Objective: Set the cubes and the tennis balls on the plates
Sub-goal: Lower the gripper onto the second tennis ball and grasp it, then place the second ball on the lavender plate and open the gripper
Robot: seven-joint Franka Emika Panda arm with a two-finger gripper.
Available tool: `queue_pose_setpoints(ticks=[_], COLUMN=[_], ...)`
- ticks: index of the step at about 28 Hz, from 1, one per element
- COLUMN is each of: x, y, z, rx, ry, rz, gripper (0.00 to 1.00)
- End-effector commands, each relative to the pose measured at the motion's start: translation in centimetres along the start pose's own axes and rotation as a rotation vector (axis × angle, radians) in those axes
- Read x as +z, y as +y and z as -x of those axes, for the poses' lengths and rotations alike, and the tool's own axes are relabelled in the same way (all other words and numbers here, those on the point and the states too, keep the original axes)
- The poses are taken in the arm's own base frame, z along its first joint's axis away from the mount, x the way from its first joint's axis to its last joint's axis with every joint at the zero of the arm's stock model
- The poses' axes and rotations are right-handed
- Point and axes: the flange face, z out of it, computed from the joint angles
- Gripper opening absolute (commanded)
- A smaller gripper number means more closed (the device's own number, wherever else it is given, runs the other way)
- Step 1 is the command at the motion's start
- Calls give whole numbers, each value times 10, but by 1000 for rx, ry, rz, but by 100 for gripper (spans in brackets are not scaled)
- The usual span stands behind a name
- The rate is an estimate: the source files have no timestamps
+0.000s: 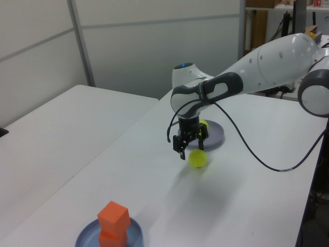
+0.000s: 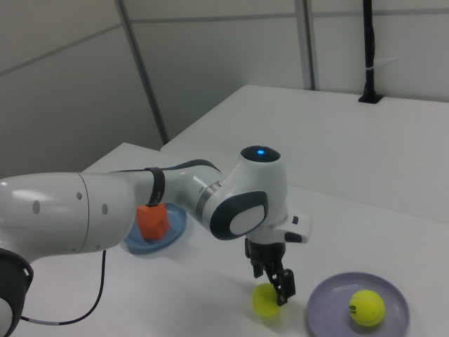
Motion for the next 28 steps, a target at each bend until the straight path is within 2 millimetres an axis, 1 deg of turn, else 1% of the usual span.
queue_pose_setpoints(ticks=[1, 3, 4, 6, 8, 9, 11, 12, 13, 15, 19, 20, 23, 24, 26, 28], x=[-2, 0, 2, 5, 7, 6, 4, 3, 3, -7, -40, -50, -64, -71, -73, -69], y=[6, 6, 7, 7, 7, 7, 8, 8, 8, 11, 20, 29, 48, 61, 72, 87], z=[18, 19, 20, 21, 20, 19, 18, 17, 17, 15, 12, 11, 6, 1, -1, -3], rx=[-17, -17, -16, -15, -15, -15, -12, -11, -11, -5, 0, 1, 21, 39, 49, 62], ry=[-15, -19, -22, -28, -29, -22, -8, -3, -2, 18, 71, 89, 117, 133, 141, 138], rz=[-17, -16, -16, -14, -13, -14, -16, -18, -18, -24, -40, -49, -50, -47, -45, -45], gripper=[100, 100, 97, 79, 53, 28, 5, 0, 0, 0, 0, 0, 0, 0, 0, 0])
